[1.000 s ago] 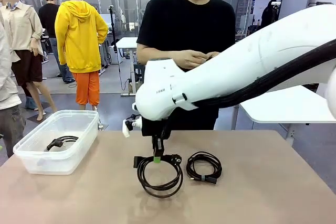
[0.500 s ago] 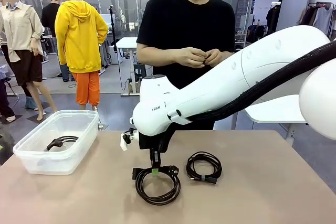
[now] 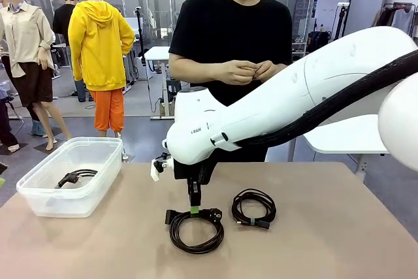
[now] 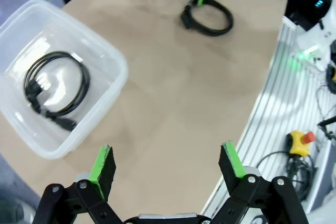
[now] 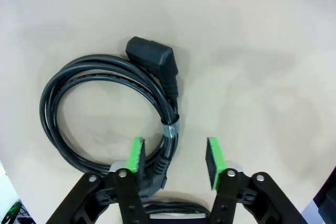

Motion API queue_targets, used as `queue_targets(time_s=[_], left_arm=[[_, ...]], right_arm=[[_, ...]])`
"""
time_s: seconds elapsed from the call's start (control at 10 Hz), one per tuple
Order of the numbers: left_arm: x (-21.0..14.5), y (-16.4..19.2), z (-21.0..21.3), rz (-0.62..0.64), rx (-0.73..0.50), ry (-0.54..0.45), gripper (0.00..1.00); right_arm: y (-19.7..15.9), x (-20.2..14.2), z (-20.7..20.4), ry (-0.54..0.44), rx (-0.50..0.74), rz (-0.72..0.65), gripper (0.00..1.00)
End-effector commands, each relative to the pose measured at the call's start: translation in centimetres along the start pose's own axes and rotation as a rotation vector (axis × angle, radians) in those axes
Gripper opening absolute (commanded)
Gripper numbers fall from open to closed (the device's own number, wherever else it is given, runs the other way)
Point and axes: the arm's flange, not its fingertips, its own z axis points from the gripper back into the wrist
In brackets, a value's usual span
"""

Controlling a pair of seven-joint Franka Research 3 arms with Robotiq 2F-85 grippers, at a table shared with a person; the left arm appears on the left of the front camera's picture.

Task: Organize and store the cables.
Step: Place the Power Cable into the Organizing box.

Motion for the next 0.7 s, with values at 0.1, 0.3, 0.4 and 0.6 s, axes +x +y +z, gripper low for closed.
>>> queue_targets(time_s=[0.1,0.3,0.4,0.6], left_arm=[[2.8,-3.4,-1.2,0.013,-0.111,-0.037,1.00],[5.5,-5.9,-3.2,0.026,-0.148,-0.019,1.00],[7.2,-7.5,-4.7,0.011,-0.145,0.022,1.00],[10.3,-9.0,-8.1,-0.080,-0.131,0.108,1.00]], right_arm=[[2.3,-4.1,3.4,-0.062,-0.068,-0.084,1.00],[3.5,-9.5,6.8,-0.138,-0.070,-0.117,1.00],[4.7,-13.3,8.9,-0.218,-0.061,-0.155,1.00],[6.9,-20.1,10.7,-0.293,-0.102,-0.246,1.00]])
